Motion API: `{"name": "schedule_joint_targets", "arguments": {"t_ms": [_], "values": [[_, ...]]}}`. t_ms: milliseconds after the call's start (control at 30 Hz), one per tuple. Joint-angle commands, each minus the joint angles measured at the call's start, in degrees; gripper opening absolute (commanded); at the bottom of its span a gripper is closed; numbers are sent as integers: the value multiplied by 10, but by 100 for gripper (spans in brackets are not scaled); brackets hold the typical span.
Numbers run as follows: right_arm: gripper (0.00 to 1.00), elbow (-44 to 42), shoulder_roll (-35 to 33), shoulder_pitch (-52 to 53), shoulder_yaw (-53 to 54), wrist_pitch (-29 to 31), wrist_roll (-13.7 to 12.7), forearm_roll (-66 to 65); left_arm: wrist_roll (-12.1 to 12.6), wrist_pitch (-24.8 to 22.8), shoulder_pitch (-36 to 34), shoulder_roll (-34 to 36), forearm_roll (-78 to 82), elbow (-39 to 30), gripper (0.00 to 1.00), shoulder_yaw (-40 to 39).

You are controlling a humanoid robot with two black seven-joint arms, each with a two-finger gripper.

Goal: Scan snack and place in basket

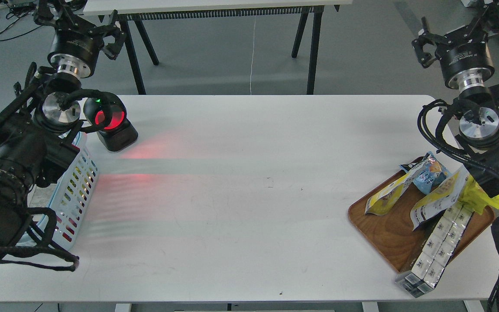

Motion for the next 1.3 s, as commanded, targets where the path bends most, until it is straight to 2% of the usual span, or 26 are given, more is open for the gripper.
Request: {"name": "schedule_joint_targets", "arguments": {"t_ms": [0,267,367,501,668,768,1102,1269], "values": [[99,0,-1,2,-1,0,-2,0,-1,0,-3,-2,3,0,100,1],[99,47,-16,3,-4,0,-7,-3,-1,0,-10,-8,0,-2,100,10],[99,76,-50,8,-13,0,-9,-18,0,0,-20,-5,-1,-2,100,10],[99,120,-93,37,-20,0,-8,-79,-1,0,-23,-6,-1,-2,100,9],[99,149,-123,70,-24,0,-2,-217,-1,0,-18,-6,-1,-4,100,10],[99,167,-124,113,-72,0,4,-274,0,0,-18,-8,-1,-6,100,11],[99,220,-125,313,-355,0,7,-334,7,0,-18,-5,4,-8,100,22],[98,314,-167,341,-391,0,10,-459,0,0,-22,2,4,-8,100,38]]}}
